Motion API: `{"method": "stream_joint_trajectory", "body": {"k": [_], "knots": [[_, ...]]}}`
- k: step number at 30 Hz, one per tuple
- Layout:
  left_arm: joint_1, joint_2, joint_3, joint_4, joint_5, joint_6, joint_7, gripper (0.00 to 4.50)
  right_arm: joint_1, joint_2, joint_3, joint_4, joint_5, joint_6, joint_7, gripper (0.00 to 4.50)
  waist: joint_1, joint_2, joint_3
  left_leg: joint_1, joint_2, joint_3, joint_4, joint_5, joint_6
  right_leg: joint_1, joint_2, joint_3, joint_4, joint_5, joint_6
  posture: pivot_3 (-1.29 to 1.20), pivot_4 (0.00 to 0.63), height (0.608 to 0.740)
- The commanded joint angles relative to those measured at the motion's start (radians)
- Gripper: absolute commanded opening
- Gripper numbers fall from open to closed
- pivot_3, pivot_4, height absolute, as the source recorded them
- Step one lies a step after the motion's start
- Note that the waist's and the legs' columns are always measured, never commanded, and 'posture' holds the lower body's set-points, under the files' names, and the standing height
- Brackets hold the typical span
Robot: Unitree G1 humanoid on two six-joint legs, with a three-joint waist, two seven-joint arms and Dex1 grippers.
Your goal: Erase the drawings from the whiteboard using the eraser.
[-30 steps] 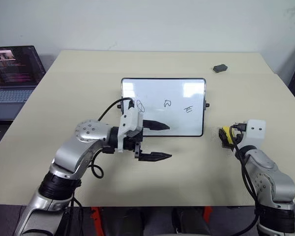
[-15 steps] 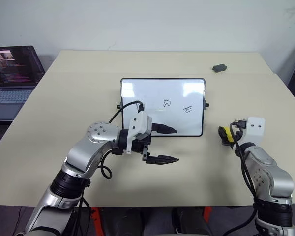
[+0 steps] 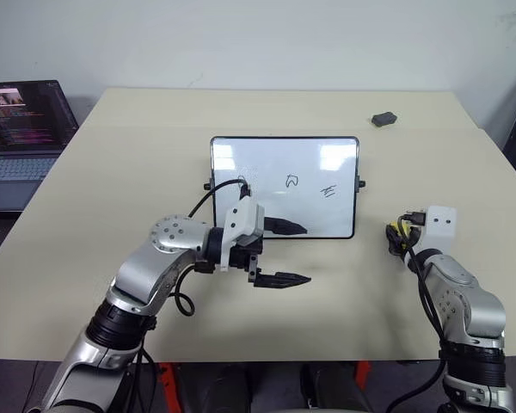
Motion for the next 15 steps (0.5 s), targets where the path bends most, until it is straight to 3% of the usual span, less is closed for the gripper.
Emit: {"method": "stream_joint_trajectory", "body": {"k": [1,9,15], "knots": [[0.006,0.005,0.020,-0.041,-0.002,0.003,0.014,4.50,-0.020,0.000,0.002,-0.006,-0.009,-0.026,0.008,1.36,0.000,0.000,0.000,0.000,0.000,0.000,0.000,0.000,0.000,0.000,0.000,0.000,0.000,0.000,0.000,0.00,0.150,0.740],[0.055,0.005,0.073,-0.056,0.011,0.053,0.144,4.50,-0.002,-0.008,-0.004,-0.065,0.009,-0.037,0.037,1.21,-0.001,0.000,0.000,0.000,0.000,0.000,0.000,0.000,0.000,0.000,0.000,0.000,0.000,0.000,0.000,0.00,0.150,0.740],[0.122,0.013,0.121,-0.103,0.054,0.076,0.274,4.50,0.074,-0.060,0.068,-0.196,-0.008,-0.142,0.159,1.21,0.000,0.000,0.000,0.000,0.000,0.000,0.000,0.000,0.000,0.000,-0.001,0.000,0.000,0.000,0.000,0.00,0.150,0.740]]}}
